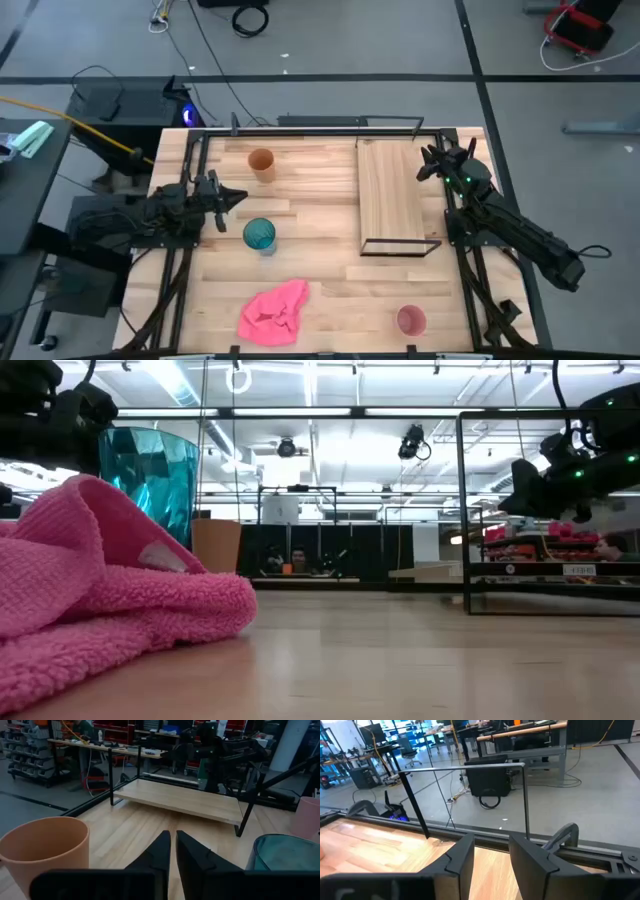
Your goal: Stack small to large cups/mugs on shelf
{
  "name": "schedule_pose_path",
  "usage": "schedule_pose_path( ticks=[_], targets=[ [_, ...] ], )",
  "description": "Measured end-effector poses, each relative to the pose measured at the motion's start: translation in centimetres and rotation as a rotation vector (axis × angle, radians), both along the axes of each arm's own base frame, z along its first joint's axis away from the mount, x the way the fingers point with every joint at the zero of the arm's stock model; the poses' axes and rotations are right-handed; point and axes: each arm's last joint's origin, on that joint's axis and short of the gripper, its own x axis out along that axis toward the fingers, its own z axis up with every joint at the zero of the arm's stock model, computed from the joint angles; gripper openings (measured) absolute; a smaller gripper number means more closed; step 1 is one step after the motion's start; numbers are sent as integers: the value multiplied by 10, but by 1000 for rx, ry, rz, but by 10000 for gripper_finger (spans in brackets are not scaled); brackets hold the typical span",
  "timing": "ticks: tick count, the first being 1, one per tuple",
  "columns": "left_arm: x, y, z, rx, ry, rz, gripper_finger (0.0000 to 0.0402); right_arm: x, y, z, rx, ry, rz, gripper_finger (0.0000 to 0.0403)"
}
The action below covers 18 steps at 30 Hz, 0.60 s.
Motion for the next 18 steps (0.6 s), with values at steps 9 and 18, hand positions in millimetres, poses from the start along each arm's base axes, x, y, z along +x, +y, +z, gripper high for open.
schedule_pose_path(
  ticks=[9,18],
  targets=[
    [0,0,0,0,0,0,34,0,0,0,0,0,0,130],
    [0,0,0,0,0,0,35,0,0,0,0,0,0,130]
  ],
)
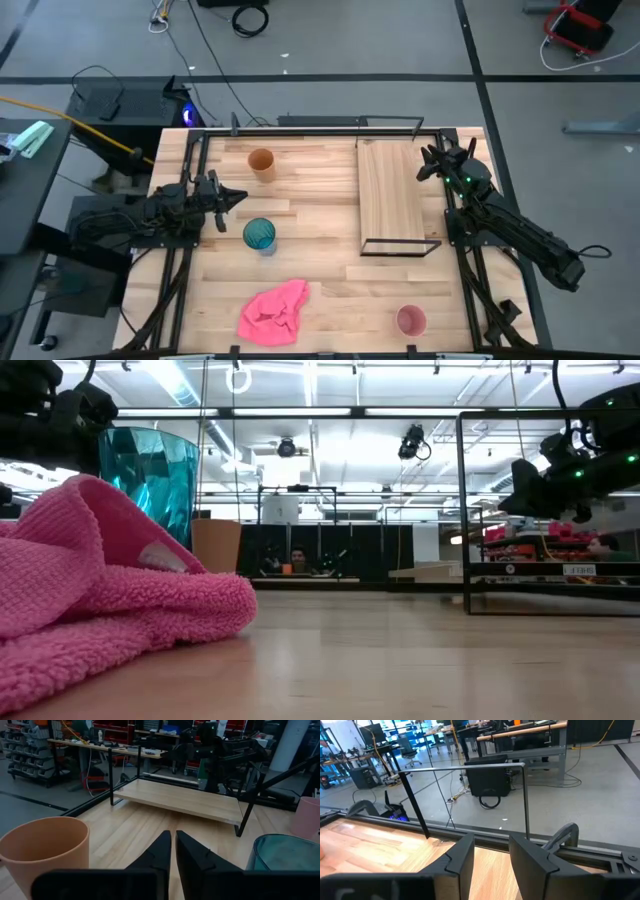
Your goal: Stack small to large cups/mugs on shelf
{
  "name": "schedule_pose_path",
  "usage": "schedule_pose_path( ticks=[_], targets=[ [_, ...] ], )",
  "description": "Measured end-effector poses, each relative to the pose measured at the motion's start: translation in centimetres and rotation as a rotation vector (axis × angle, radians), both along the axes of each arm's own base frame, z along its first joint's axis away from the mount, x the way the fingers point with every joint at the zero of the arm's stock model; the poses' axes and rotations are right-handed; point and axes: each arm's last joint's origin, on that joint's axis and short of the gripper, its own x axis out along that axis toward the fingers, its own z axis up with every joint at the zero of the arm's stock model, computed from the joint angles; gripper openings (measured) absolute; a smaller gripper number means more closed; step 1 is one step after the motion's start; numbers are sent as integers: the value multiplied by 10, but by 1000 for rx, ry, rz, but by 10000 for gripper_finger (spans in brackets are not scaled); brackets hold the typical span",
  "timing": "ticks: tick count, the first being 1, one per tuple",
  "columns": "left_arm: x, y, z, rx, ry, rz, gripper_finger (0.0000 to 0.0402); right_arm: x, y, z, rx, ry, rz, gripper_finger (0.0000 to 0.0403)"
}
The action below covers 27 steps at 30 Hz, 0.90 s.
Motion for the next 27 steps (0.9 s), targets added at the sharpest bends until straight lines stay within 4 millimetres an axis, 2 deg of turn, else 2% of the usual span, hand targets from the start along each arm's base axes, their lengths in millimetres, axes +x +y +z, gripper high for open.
schedule_pose_path(
  ticks=[27],
  targets=[
    [0,0,0,0,0,0,40,0,0,0,0,0,0,130]
  ],
)
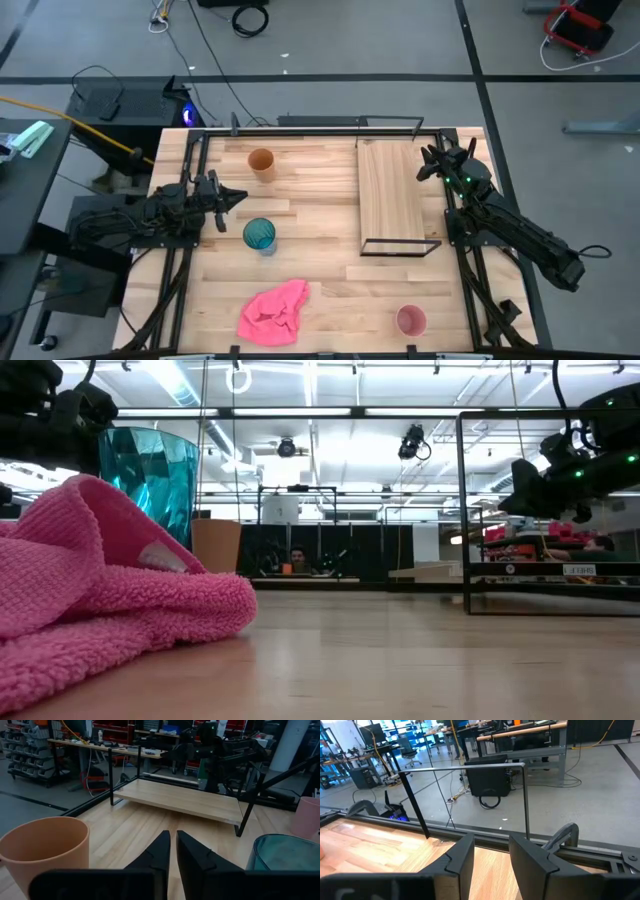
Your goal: Stack small to large cups/mugs on shelf
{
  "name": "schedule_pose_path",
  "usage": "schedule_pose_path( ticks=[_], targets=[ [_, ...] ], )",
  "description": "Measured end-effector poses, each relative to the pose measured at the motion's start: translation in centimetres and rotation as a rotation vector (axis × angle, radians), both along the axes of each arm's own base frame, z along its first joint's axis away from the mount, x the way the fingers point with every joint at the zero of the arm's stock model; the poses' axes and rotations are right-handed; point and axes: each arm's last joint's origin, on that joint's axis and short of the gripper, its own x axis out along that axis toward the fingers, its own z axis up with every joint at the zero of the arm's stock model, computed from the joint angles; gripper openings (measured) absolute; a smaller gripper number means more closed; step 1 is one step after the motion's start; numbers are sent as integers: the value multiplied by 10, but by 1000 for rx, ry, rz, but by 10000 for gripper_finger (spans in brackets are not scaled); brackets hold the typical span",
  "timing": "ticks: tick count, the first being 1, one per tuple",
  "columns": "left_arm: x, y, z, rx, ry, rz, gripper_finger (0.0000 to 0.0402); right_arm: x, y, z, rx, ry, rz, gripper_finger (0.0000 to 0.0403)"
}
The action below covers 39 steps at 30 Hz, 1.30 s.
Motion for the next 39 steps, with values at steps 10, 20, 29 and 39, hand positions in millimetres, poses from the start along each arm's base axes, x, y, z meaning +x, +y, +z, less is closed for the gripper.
schedule_pose_path(
  ticks=[10,20,29,39],
  targets=[
    [0,0,0,0,0,0,30,0,0,0,0,0,0,130],
    [0,0,0,1,0,0,40,0,0,0,0,0,0,130],
    [0,0,9,-95,-130,3,30,0,0,0,0,0,0,130],
    [-2,1,27,-509,-451,-7,36,0,0,0,0,0,0,130]
  ],
)
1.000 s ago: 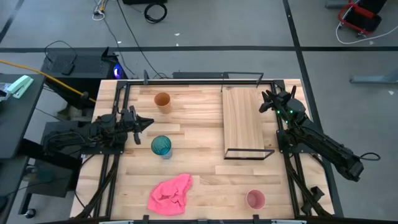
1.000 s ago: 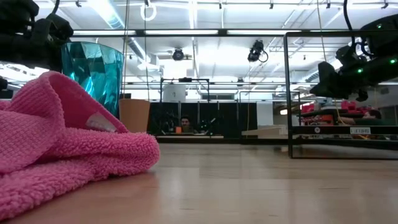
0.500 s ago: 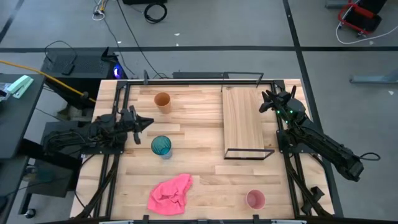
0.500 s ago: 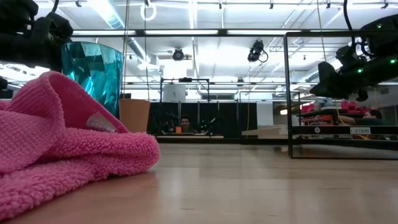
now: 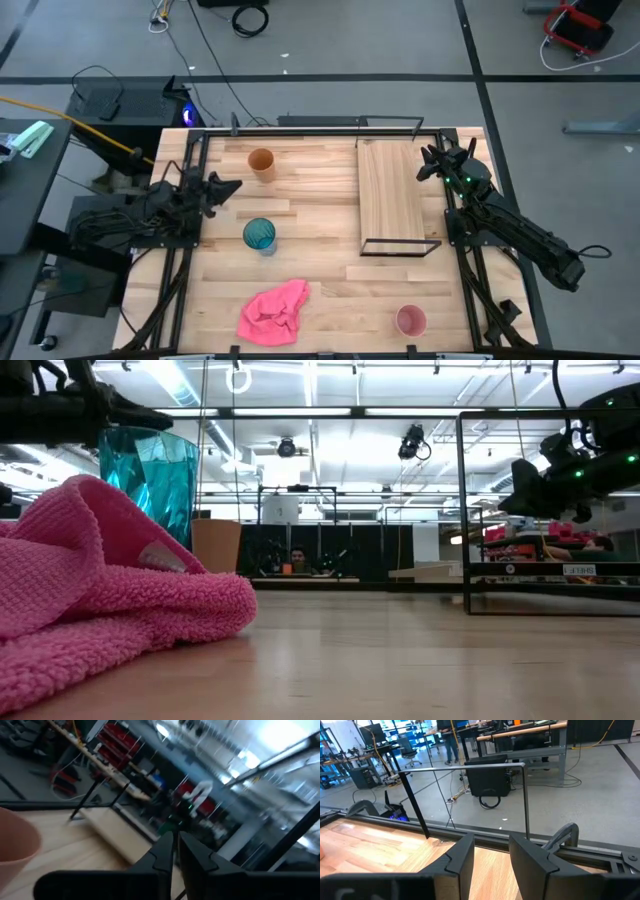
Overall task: Stack small to large cups/mugs on shelf
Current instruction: Put the pink cup on the shelf
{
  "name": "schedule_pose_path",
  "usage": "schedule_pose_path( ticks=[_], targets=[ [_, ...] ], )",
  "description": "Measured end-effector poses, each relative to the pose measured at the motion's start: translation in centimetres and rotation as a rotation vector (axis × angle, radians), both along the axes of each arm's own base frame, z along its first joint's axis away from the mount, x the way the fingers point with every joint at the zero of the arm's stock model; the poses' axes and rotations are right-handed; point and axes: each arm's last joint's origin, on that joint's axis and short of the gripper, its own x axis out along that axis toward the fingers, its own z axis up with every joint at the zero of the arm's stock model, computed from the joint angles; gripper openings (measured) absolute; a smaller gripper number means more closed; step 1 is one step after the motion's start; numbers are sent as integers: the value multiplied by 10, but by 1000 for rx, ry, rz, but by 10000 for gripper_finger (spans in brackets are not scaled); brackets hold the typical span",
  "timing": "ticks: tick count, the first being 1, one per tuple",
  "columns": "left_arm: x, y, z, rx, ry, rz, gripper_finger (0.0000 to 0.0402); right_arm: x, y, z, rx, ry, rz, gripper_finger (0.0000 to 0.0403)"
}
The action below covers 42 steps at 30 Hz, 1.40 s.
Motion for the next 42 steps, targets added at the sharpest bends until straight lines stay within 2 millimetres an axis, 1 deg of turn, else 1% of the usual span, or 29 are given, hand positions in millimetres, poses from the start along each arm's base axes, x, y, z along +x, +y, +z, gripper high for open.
schedule_pose_path(
  ticks=[2,6,11,13,16,18,20,22,24,31,34,42],
  targets=[
    [-1,0,3,-2,-31,-1,33,0,0,0,0,0,0,130],
    [-1,1,3,-4,-37,25,28,0,0,0,-1,0,0,130],
    [-2,1,5,-109,-91,20,33,0,0,0,0,-2,0,130],
    [-2,1,6,-153,-128,14,36,0,0,0,39,-80,-12,130],
    [-3,1,9,-157,-164,20,39,0,0,7,158,-346,-47,130],
    [-4,1,11,-142,-182,22,38,0,0,16,239,-549,-65,130],
    [-5,1,14,-132,-206,24,35,-1,1,24,303,-703,-66,130],
    [-5,1,15,-129,-223,23,32,-1,2,35,332,-802,-48,130],
    [-6,1,16,-114,-224,27,29,-2,4,48,327,-860,-34,130],
    [-6,1,16,-39,-197,51,27,-9,12,92,207,-883,38,130],
    [-6,1,16,-14,-187,59,31,-13,17,113,131,-860,75,130],
    [-6,1,16,-9,-185,60,36,-27,41,170,-91,-742,312,130]
  ],
)
